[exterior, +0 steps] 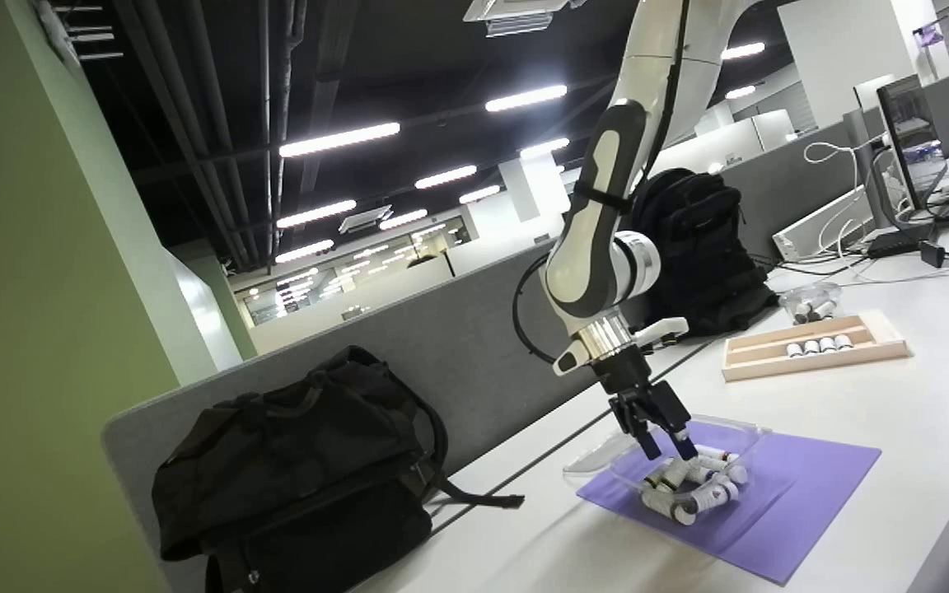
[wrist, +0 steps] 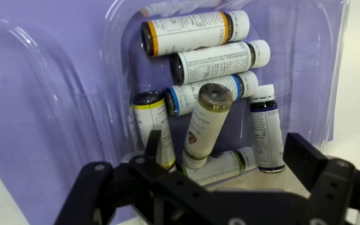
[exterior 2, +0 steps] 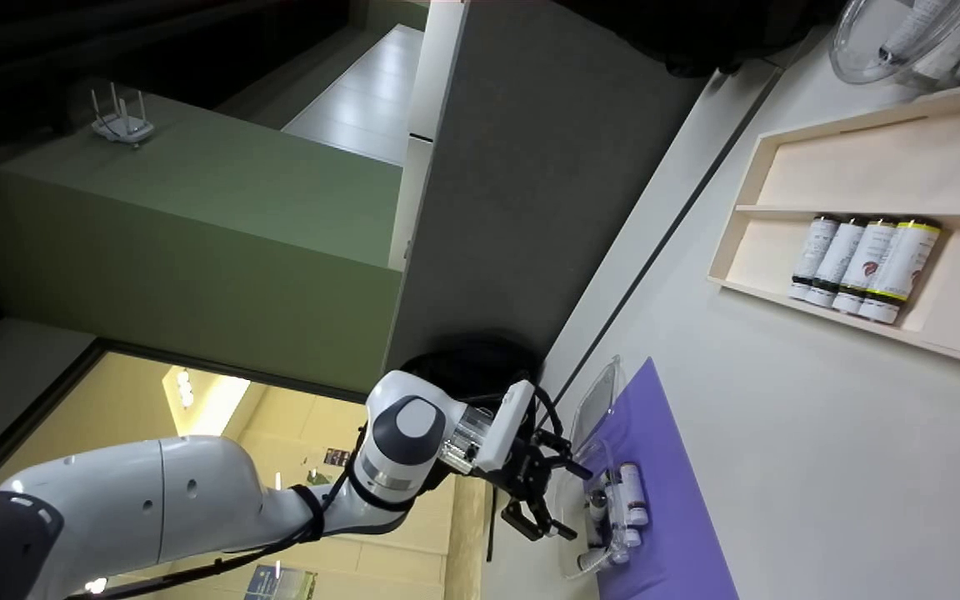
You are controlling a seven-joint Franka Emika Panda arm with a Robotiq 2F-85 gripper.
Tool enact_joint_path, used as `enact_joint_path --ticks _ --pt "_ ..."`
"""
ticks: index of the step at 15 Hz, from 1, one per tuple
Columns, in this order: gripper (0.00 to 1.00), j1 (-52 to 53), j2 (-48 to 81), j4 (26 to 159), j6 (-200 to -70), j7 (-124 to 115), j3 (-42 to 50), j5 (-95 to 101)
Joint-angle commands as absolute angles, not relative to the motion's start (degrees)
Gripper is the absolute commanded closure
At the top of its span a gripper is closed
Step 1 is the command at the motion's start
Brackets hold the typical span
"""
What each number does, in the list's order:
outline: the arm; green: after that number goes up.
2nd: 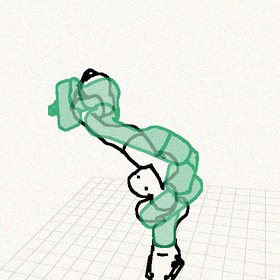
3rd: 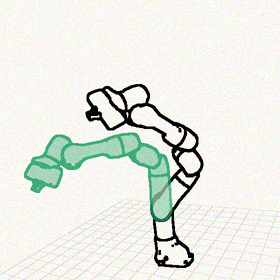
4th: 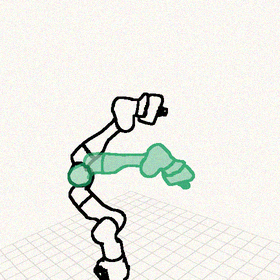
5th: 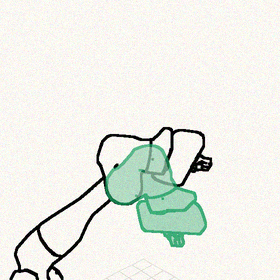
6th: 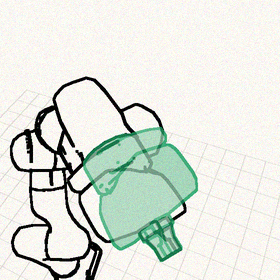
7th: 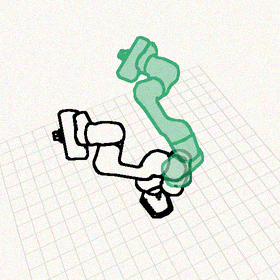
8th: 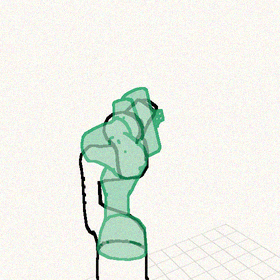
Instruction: Pick up the small bottle from the plastic container and put it on the table
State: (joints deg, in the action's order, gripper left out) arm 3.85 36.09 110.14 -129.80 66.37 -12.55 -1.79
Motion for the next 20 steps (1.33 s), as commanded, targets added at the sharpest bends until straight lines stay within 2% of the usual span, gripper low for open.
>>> enact_joint_path --ticks 1,2,3,8,9,11,14,15,16,17,20 --pt "0.00 4.54 38.41 106.49 -127.43 64.10 -12.22 -0.08" --pt "0.25 4.65 38.58 106.03 -127.07 63.89 -12.14 0.31" --pt "0.26 4.73 38.76 105.64 -126.65 63.68 -12.07 0.49" --pt "0.62 5.03 39.15 104.67 -125.32 62.81 -11.90 0.71" --pt "0.19 5.07 39.26 104.69 -125.25 62.63 -11.93 0.85" --pt "0.23 5.12 39.56 104.68 -124.97 62.42 -12.02 1.11" --pt "0.04 5.29 39.58 104.58 -124.33 62.06 -11.93 1.34" --pt "0.47 5.30 39.59 104.58 -124.23 61.95 -11.89 1.37" --pt "0.44 5.31 39.56 104.57 -123.98 61.85 -11.87 1.38" --pt "0.45 5.27 39.53 104.52 -123.77 61.76 -11.88 1.33" --pt "0.67 5.13 39.61 103.93 -123.12 61.62 -11.90 1.14"
